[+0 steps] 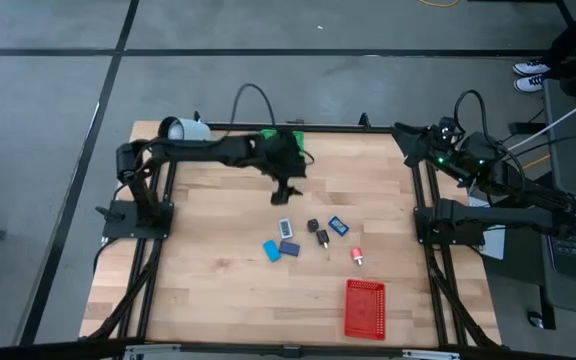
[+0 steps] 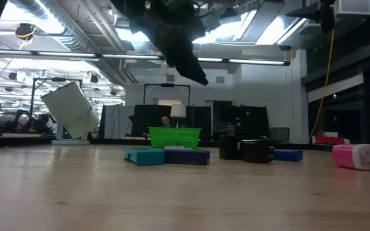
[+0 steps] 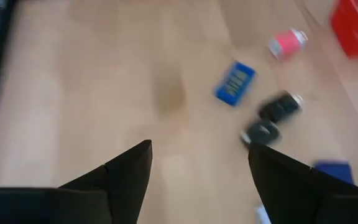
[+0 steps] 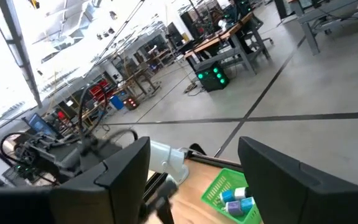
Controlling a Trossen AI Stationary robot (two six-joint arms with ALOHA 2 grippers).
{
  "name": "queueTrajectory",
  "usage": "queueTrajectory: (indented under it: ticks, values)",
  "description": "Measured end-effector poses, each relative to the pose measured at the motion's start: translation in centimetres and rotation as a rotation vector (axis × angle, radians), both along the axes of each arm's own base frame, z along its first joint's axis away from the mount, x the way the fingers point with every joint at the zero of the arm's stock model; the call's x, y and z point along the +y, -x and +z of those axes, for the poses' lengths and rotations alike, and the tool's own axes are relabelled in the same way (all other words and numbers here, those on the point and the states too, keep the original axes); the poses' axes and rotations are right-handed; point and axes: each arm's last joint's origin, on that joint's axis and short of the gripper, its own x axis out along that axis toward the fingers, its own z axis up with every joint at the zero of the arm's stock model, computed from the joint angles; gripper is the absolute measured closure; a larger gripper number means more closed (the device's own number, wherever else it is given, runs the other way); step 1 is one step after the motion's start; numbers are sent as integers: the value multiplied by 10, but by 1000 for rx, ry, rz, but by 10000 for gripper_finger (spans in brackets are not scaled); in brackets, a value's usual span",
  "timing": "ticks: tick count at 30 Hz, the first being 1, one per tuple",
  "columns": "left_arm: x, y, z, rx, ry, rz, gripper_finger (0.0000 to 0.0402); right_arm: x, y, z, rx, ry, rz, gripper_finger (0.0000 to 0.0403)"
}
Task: Pick & Place Office items
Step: Put the top black charger adapter into the green bin
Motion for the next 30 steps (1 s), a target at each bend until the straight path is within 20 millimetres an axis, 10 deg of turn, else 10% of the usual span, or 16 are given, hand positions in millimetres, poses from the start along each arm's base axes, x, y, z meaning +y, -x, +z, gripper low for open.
queueTrajectory:
  ticks: [18, 30]
  values:
    - [-79, -42, -63, 111, 55, -95, 101, 4, -4, 0, 6, 14, 180, 152]
    - [-73, -49, -87, 165, 156, 258, 102, 5, -4, 0, 6, 15, 203, 152]
